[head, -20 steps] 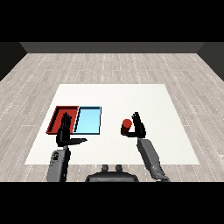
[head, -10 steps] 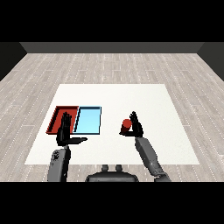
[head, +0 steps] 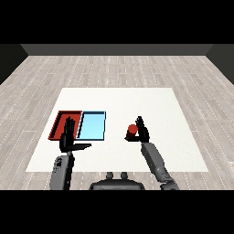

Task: Pick the red can and put it in the red box

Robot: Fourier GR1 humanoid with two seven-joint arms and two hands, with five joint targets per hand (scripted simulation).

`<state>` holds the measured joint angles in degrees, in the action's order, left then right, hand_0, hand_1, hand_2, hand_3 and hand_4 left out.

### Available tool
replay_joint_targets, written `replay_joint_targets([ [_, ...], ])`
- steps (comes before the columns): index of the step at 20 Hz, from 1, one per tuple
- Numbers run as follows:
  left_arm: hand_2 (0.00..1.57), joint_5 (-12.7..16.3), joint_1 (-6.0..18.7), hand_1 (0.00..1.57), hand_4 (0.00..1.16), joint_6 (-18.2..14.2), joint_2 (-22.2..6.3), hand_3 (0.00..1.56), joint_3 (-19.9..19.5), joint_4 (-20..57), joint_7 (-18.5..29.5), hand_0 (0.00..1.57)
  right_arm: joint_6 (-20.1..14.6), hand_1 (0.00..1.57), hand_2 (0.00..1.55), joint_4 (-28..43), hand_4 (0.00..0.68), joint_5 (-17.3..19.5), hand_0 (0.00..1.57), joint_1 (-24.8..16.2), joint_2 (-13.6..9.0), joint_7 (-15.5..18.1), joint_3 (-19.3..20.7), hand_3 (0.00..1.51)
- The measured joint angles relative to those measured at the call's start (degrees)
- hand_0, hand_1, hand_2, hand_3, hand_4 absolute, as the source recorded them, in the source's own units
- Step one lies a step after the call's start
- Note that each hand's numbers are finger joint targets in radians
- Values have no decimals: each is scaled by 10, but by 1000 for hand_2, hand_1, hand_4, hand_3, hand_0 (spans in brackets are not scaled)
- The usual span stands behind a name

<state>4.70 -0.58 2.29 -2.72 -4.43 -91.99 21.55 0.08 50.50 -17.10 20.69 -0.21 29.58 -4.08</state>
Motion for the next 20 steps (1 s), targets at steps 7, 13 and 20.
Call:
replay_joint_targets([
  [7,0,-4,-3,0,0,0,1,0,2,3,9,0,-29,0,0,-14,0,-18,0,24,1,-8,-19,0],
  [13,0,2,-3,0,0,2,-2,0,-2,-9,-6,0,-28,0,0,-46,0,-21,0,50,1,-6,-16,0],
  [20,0,-2,-14,0,0,-2,4,0,5,-17,-4,0,-42,1309,1379,-90,301,-44,1309,77,2,12,-29,1351],
])
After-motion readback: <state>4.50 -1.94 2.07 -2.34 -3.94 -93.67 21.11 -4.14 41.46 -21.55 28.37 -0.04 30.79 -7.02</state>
